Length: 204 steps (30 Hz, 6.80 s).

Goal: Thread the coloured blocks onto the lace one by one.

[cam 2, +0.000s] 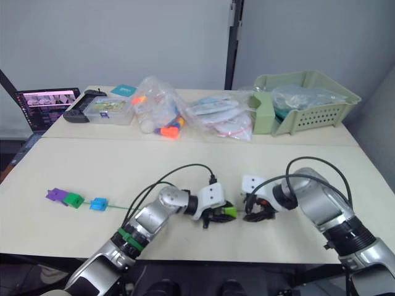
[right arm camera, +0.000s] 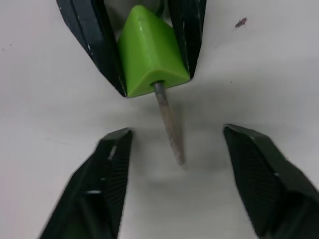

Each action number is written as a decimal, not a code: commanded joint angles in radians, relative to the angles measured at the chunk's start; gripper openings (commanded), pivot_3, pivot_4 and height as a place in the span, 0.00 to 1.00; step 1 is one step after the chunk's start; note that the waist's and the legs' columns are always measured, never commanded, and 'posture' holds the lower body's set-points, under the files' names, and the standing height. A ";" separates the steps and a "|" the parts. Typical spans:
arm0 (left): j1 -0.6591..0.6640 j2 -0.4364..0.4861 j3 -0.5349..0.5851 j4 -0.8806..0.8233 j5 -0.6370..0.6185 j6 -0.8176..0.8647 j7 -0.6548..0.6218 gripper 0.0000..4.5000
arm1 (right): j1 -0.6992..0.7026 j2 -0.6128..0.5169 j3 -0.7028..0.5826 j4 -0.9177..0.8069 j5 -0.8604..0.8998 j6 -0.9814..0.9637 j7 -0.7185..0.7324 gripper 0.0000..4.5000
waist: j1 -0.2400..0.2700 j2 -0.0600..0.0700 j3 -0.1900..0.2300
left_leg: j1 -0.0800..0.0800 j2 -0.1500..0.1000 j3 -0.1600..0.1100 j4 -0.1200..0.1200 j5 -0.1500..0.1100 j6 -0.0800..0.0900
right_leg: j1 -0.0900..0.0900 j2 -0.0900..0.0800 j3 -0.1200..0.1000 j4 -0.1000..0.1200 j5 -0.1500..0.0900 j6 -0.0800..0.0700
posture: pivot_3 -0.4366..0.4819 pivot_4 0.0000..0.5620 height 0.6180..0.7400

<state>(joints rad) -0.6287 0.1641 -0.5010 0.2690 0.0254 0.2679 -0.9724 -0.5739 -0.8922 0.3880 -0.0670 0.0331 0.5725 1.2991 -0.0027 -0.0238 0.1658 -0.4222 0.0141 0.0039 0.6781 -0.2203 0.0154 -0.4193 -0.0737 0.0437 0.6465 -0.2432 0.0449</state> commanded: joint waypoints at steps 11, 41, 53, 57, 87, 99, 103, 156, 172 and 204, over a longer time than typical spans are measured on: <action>0.039 0.057 0.051 -0.035 -0.048 -0.019 -0.046 0.31 | 0.003 0.002 0.003 0.002 -0.022 0.001 0.026 0.00 | -0.007 0.000 0.000 | 0.001 0.000 0.000 0.000 0.000 0.000 | 0.000 0.000 0.000 0.001 0.000 0.000 | 0.48 0.27 1.00; 0.459 0.977 0.462 -0.175 -0.054 -0.237 -0.208 0.31 | -0.059 0.025 0.020 0.029 -0.014 -0.026 0.082 0.00 | -0.018 0.001 0.000 | 0.007 0.004 0.007 -0.009 0.000 0.000 | -0.002 0.000 0.000 0.001 -0.003 -0.005 | 0.48 0.27 1.00; 0.516 0.966 0.661 -0.230 -0.194 -0.165 -0.191 0.99 | -0.084 0.047 0.027 0.087 -0.024 -0.080 0.099 0.00 | -0.016 0.000 0.001 | 0.007 0.004 0.008 -0.010 0.000 0.000 | -0.004 -0.001 0.000 0.001 -0.003 -0.005 | 0.48 0.27 1.00; 0.540 0.985 0.683 -0.254 -0.202 -0.149 -0.213 0.99 | -0.090 0.054 0.030 0.099 -0.022 -0.094 0.108 0.00 | -0.012 0.000 0.001 | 0.007 0.004 0.008 -0.010 0.000 0.000 | -0.003 -0.002 0.000 0.001 -0.003 -0.005 | 0.48 0.27 1.00; 0.084 0.926 0.108 -0.251 0.236 0.115 -0.399 0.80 | -0.023 0.089 0.015 -0.012 -0.004 0.016 0.036 0.00 | -0.005 0.002 -0.001 | 0.008 0.003 0.008 -0.010 0.000 0.000 | 0.000 0.001 0.001 0.001 -0.003 -0.004 | 0.48 0.27 1.00; 0.081 0.973 0.123 -0.264 0.292 0.071 -0.423 0.29 | -0.021 0.081 0.012 -0.008 0.000 0.008 0.040 0.00 | -0.005 0.003 -0.002 | 0.009 0.003 0.008 -0.009 0.001 0.001 | 0.000 0.001 0.001 0.003 -0.003 -0.005 | 0.48 0.27 1.00; 0.066 1.001 0.130 -0.244 0.327 0.022 -0.427 0.29 | -0.024 0.075 0.011 -0.005 -0.001 0.007 0.045 0.00 | -0.010 0.003 -0.002 | 0.008 0.004 0.007 -0.009 0.001 0.001 | -0.001 0.002 0.001 0.003 -0.003 -0.005 | 0.48 0.27 1.00; 0.133 0.988 0.263 -0.053 0.248 -0.291 -0.351 0.29 | -0.057 -0.005 -0.059 0.287 -0.055 -0.170 0.082 0.00 | 0.001 -0.001 0.000 | 0.007 0.002 0.008 -0.009 0.001 0.001 | -0.001 -0.002 0.001 0.002 -0.003 -0.004 | 0.48 0.27 1.00; 0.239 1.089 0.374 -0.226 0.181 -0.165 -0.413 1.00 | -0.077 0.017 -0.070 0.234 -0.052 -0.118 0.081 0.07 | -0.012 -0.001 0.001 | 0.006 0.003 0.008 -0.010 0.001 0.001 | -0.002 0.000 0.001 0.002 -0.003 -0.004 | 0.48 0.27 1.00; 0.943 0.778 1.674 -0.059 -0.380 0.035 -0.209 1.00 | -0.116 0.056 -0.486 0.800 0.223 -0.394 0.058 1.00 | -0.030 -0.002 0.001 | 0.012 0.004 0.011 -0.013 0.000 0.000 | 0.000 -0.003 0.000 0.001 -0.004 -0.005 | 0.48 0.27 1.00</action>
<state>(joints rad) 0.3039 0.9435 1.1354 0.1704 -0.3732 0.3507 -1.2280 -0.6598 -0.8297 -0.0568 0.7047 0.2478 0.2150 1.3677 -0.0325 -0.0253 0.1672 -0.4096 0.0181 0.0155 0.6643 -0.2200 0.0158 -0.4196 -0.0773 0.0442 0.6470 -0.2469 0.0394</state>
